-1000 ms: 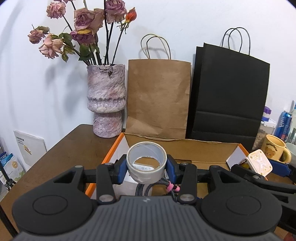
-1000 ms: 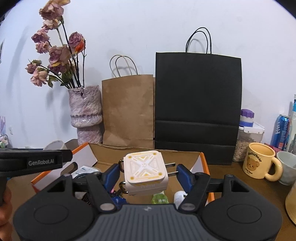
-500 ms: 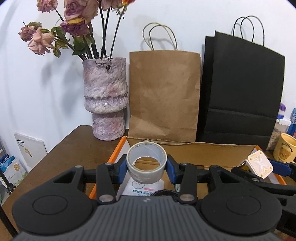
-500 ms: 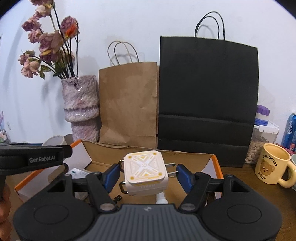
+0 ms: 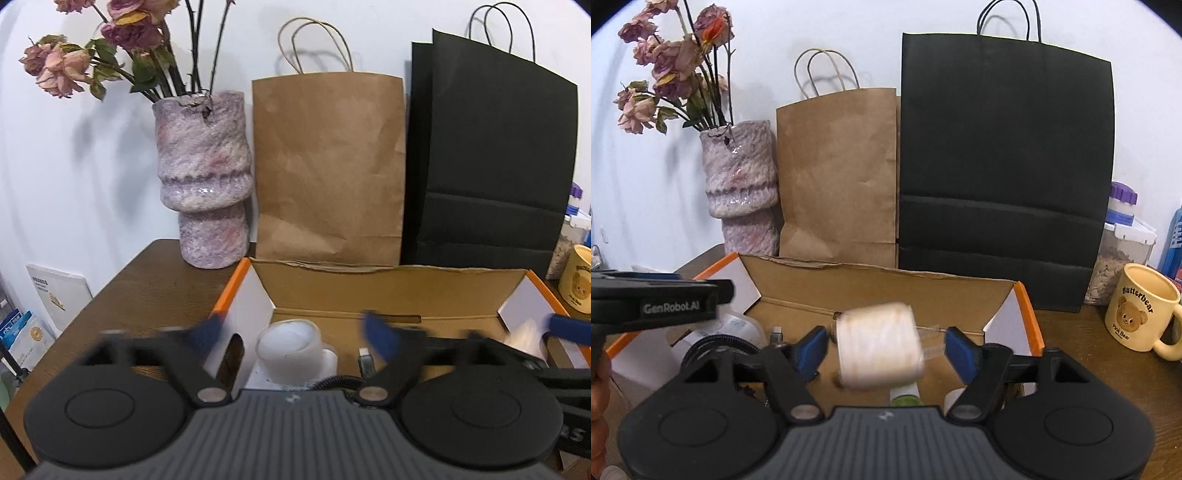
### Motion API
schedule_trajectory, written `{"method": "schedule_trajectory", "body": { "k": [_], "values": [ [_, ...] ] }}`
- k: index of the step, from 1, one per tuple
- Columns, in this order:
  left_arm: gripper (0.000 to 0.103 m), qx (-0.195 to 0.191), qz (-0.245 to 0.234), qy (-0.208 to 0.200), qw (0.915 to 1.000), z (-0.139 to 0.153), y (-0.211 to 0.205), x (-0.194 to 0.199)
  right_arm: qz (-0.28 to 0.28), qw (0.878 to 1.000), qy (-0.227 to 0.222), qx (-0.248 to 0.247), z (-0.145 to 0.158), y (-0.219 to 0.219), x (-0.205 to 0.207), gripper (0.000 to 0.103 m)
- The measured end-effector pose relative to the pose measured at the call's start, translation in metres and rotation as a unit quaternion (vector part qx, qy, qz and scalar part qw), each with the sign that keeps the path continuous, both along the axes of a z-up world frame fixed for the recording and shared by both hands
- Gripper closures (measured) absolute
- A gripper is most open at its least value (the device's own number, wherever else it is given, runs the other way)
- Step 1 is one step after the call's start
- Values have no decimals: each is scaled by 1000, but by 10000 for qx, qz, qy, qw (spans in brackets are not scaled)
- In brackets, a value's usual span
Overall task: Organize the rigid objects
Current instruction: 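Lower the tape roll and plug into the box and open both tools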
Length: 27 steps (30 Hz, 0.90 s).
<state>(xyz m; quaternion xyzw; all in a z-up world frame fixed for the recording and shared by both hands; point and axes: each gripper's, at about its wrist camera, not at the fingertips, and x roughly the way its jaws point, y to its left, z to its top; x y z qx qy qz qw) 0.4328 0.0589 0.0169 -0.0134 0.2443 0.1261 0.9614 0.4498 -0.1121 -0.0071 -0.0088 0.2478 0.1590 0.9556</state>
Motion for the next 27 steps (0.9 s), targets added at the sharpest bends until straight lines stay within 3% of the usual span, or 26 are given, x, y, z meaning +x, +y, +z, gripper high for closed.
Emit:
{"method": "schedule_trajectory", "body": {
  "k": [1,2,27],
  "values": [
    [0,38,38,-27,10000,0,0,0,-49,10000,-53,-5,1,-1,0,2],
    [0,55,83,-9,10000,1,0,0,-82,9999,-89,2,2,-3,-1,0],
    [0,-114,156,-11,9998,6,9,-12,-177,9997,-160,39,8,-12,-13,0]
  ]
}}
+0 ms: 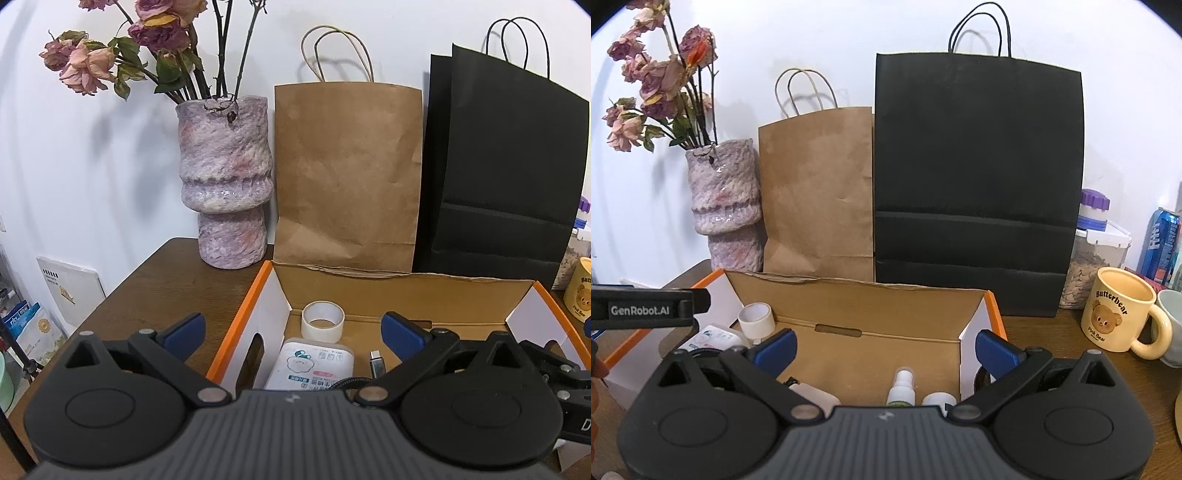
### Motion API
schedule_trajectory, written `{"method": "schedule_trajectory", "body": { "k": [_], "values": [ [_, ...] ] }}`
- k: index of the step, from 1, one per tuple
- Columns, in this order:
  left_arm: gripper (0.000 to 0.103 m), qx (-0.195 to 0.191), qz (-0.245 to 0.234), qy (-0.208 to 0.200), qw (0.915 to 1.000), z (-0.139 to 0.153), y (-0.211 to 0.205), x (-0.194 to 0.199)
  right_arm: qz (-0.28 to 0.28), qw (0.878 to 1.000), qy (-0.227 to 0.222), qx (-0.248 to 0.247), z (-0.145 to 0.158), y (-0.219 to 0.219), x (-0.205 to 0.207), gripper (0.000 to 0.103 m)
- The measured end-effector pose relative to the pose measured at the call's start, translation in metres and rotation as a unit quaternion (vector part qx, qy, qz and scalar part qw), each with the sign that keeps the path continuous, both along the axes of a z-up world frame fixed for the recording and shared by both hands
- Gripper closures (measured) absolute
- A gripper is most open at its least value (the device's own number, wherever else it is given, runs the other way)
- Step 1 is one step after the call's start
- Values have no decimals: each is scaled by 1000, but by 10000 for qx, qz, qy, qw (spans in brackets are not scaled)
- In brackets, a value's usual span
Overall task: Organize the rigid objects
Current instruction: 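Lower the tape roll and plug into the box and open both tools, then withdraw both tools from the box toward the two white bottle caps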
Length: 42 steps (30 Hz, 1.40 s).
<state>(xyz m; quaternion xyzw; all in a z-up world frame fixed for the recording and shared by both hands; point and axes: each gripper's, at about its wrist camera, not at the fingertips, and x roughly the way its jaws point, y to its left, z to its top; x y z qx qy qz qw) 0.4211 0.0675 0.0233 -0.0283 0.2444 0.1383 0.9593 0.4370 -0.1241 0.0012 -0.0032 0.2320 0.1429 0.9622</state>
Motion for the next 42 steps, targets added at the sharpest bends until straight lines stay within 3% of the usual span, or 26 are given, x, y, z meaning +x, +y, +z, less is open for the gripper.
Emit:
{"method": "schedule_trajectory", "body": {
  "k": [13,27,42],
  "values": [
    [0,-23,-76,-166,9998,9,6,-38,27,9998,-217,-35,12,-11,-40,0],
    [0,55,-46,-120,9999,3,24,-105,338,9989,-283,-153,14,-3,-105,0],
    [0,171,-249,109,9995,-18,42,-176,866,9951,233,-409,-22,41,-165,0]
  ]
}}
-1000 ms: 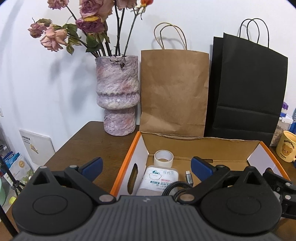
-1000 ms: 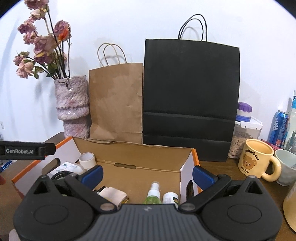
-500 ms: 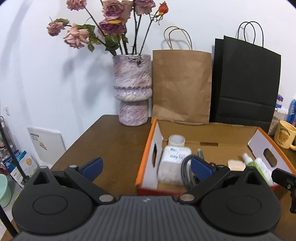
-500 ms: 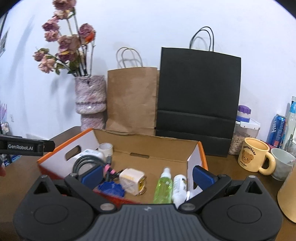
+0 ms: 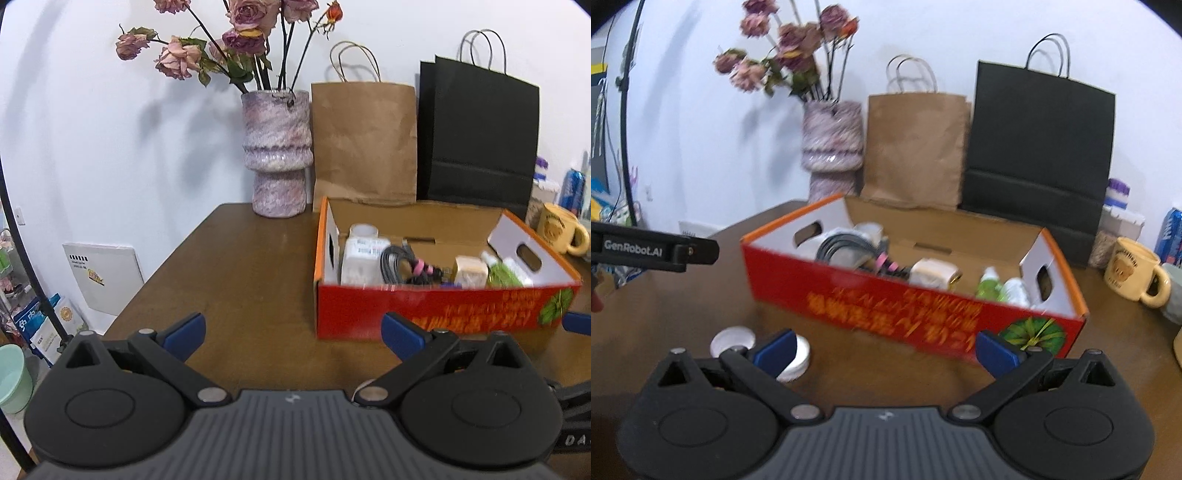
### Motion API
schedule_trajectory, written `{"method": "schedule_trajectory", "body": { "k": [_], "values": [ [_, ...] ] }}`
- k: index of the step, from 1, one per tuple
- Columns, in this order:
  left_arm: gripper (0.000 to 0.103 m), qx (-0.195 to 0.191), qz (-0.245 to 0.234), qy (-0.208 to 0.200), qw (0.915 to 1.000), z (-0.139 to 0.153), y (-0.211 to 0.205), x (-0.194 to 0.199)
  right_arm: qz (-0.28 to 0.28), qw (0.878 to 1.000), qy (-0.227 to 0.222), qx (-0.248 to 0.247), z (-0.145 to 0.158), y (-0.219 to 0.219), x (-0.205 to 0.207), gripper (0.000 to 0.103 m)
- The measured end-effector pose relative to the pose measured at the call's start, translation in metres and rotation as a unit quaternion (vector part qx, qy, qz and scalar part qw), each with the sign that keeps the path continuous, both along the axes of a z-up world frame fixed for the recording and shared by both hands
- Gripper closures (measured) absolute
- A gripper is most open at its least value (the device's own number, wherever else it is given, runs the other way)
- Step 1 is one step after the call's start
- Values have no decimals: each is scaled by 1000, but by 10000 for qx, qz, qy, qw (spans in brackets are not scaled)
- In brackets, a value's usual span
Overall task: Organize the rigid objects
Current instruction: 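Withdraw both tools from the box toward the two white bottle caps, then grasp one white cap with the right tool while the left tool grasps the other cap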
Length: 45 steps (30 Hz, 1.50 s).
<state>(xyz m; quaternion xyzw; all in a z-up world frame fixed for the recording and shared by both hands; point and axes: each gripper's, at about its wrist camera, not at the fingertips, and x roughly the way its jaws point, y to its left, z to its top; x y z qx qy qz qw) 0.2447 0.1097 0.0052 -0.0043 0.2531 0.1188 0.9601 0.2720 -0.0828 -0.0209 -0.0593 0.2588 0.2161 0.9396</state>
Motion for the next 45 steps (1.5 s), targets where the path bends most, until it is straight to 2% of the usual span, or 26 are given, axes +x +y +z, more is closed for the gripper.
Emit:
{"method": "schedule_trajectory", "body": {
  "k": [10,18,20,24,25,26,27,33,45],
  "values": [
    [0,-1,-228,372,9990,-30,23,-26,188,9988,337,-286,-20,32,-6,0],
    [0,6,-361,409,9985,-35,34,-32,221,9972,534,-482,-32,57,5,1],
    [0,-46,-323,390,9987,-34,39,-32,286,9972,537,-441,-33,61,8,4],
    [0,-125,-262,341,9990,-32,43,-32,385,9973,546,-312,-32,65,15,19],
    [0,-123,-260,324,9991,-32,43,-32,418,9973,549,-254,-32,66,17,33],
    [0,-117,-261,313,9991,-31,42,-33,472,9971,573,-153,-31,66,18,57],
    [0,-111,-264,305,9991,-31,42,-33,520,9968,607,-47,-31,65,20,63],
    [0,-91,-205,352,9991,-34,40,-30,462,9974,548,32,-29,63,19,64],
    [0,-121,35,199,9997,-36,35,-23,288,9991,312,92,-22,48,14,64]
  ]
}}
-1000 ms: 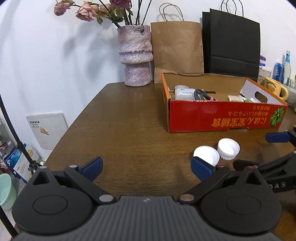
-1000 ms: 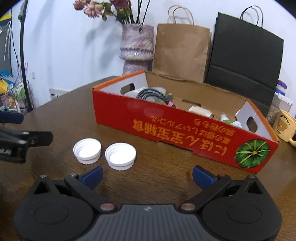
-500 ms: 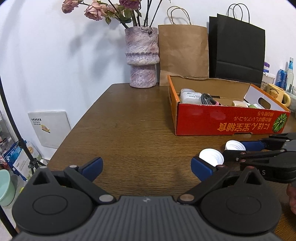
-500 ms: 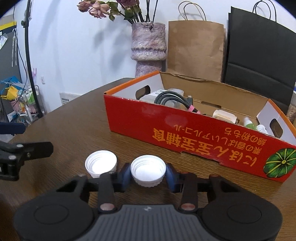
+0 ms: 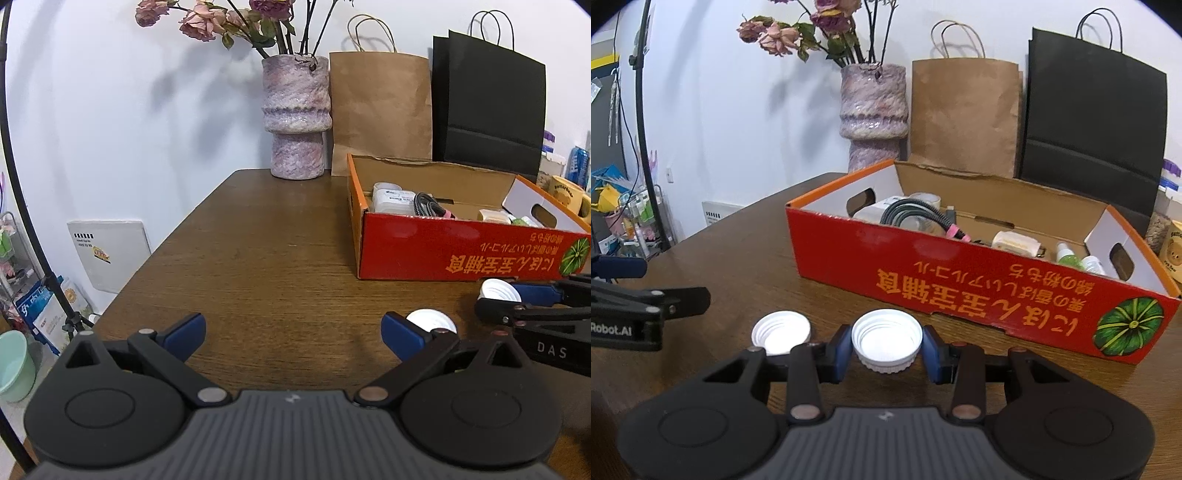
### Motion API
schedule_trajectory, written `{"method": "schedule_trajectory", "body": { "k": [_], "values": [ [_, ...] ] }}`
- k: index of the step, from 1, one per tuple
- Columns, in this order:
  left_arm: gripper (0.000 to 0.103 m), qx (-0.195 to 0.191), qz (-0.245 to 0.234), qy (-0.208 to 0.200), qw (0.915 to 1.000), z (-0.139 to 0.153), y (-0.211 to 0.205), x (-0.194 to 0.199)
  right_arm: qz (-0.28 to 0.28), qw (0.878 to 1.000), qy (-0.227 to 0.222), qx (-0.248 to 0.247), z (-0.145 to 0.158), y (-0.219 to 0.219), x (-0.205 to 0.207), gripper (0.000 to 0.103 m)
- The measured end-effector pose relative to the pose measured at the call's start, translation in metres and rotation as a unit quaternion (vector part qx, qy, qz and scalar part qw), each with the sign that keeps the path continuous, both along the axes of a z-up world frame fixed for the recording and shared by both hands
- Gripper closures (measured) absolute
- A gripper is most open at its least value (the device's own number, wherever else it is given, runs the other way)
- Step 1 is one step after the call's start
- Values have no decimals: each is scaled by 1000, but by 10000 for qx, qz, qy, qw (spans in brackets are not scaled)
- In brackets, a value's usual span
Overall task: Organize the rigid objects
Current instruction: 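Grasp one white cap with the right tool while the left tool grasps the other cap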
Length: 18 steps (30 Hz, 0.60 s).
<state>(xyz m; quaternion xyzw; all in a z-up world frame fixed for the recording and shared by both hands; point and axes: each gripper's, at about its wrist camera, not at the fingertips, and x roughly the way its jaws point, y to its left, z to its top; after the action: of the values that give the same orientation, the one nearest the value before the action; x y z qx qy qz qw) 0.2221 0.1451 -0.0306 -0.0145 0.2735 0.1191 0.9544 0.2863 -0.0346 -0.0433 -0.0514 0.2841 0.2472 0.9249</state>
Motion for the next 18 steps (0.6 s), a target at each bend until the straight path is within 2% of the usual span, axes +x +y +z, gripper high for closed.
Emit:
{"method": "schedule_trajectory", "body": {
  "k": [9,18],
  "values": [
    [0,-37,-176,-39,9998,-1,-25,6,-276,9996,-60,59,2,-27,2,64],
    [0,131,-484,241,9985,-12,-62,26,-496,9987,-115,79,3,-53,2,64]
  ]
}}
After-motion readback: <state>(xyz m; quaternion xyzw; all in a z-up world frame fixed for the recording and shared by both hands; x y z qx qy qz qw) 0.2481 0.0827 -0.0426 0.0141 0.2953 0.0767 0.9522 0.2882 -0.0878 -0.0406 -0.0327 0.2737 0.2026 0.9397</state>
